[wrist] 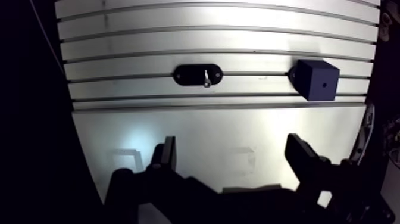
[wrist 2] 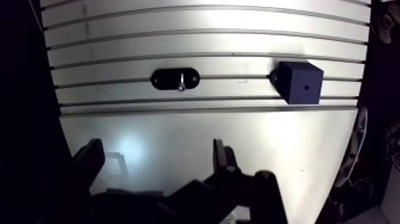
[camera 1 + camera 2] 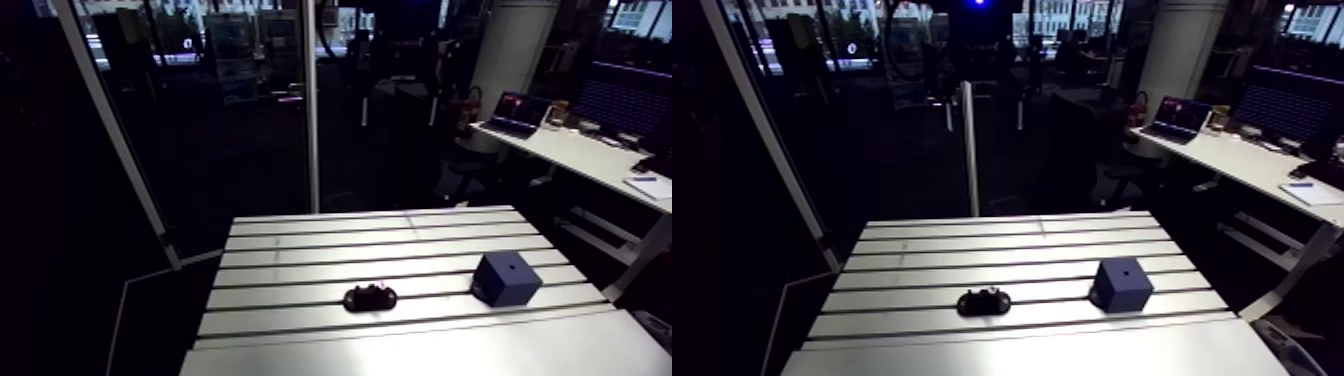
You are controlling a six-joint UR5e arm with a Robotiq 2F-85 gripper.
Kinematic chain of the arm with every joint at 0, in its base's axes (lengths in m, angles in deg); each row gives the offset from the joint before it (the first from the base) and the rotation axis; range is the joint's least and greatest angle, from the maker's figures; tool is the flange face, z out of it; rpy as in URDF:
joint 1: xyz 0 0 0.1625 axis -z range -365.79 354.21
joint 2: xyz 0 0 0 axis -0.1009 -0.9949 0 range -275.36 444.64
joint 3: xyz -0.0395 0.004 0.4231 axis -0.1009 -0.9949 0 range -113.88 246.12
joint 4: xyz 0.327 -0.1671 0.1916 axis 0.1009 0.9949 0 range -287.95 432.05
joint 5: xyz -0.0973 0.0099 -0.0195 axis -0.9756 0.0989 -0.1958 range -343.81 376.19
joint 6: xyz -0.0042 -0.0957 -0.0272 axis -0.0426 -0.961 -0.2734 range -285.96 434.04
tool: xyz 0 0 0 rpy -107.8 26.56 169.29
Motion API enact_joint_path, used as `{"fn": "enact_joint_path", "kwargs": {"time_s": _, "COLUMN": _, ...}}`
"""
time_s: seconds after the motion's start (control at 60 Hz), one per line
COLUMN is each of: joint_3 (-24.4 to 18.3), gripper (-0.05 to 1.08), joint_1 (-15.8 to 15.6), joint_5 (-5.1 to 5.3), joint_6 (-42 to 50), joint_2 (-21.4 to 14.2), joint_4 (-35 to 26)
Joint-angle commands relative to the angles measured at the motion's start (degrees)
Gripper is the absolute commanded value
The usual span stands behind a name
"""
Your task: Pick up the M10 bolt and insert it into the hole until fully seated.
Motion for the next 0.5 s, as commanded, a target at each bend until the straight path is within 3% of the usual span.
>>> {"fn": "enact_joint_path", "kwargs": {"time_s": 0.017, "joint_3": -1.49, "gripper": 0.01, "joint_1": -2.46, "joint_5": 0.88, "joint_6": 2.02, "joint_2": 1.33, "joint_4": 0.8}}
{"fn": "enact_joint_path", "kwargs": {"time_s": 0.5, "joint_3": -1.67, "gripper": 0.01, "joint_1": -2.46, "joint_5": 0.79, "joint_6": 2.02, "joint_2": 1.65, "joint_4": 0.89}}
